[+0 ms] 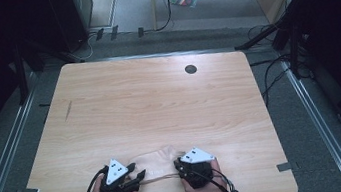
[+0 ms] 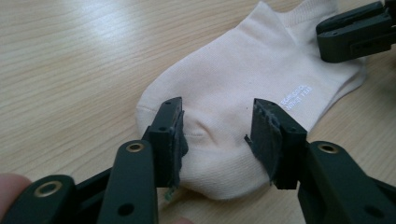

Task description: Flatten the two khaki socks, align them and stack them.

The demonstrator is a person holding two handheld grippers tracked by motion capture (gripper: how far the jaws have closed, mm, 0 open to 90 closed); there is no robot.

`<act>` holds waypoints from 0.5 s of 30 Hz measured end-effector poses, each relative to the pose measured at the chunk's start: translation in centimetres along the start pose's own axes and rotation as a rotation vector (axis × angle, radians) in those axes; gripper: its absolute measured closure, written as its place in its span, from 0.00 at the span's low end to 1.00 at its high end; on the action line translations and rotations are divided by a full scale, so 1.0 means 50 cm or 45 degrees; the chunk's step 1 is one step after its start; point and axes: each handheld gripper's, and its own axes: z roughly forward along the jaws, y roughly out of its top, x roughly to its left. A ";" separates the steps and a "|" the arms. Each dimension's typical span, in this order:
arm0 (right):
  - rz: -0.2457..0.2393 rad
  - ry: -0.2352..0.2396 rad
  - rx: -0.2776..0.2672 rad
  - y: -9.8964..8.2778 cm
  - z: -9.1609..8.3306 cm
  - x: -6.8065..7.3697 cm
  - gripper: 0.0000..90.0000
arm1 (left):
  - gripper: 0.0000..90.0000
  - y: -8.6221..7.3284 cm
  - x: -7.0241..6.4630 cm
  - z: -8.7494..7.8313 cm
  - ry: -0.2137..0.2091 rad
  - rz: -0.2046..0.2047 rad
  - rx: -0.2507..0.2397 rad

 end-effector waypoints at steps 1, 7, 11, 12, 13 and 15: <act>-0.025 -0.020 0.000 0.001 0.002 0.003 0.87 | 0.58 0.004 0.000 0.005 0.016 0.019 0.007; 0.010 -0.026 -0.007 0.004 0.005 -0.003 0.88 | 0.55 0.014 0.005 0.017 0.032 0.044 0.009; 0.139 0.045 -0.026 0.010 0.005 -0.024 0.78 | 0.46 0.018 0.022 0.018 -0.048 -0.038 -0.026; 0.152 0.062 -0.034 0.012 0.004 -0.027 0.76 | 0.42 0.018 0.025 0.016 -0.055 -0.048 -0.034; 0.158 0.087 -0.054 0.014 0.002 -0.029 0.72 | 0.38 0.018 0.027 0.014 -0.064 -0.054 -0.044; 0.153 0.114 -0.092 0.018 -0.005 -0.031 0.65 | 0.30 0.019 0.031 0.010 -0.080 -0.065 -0.059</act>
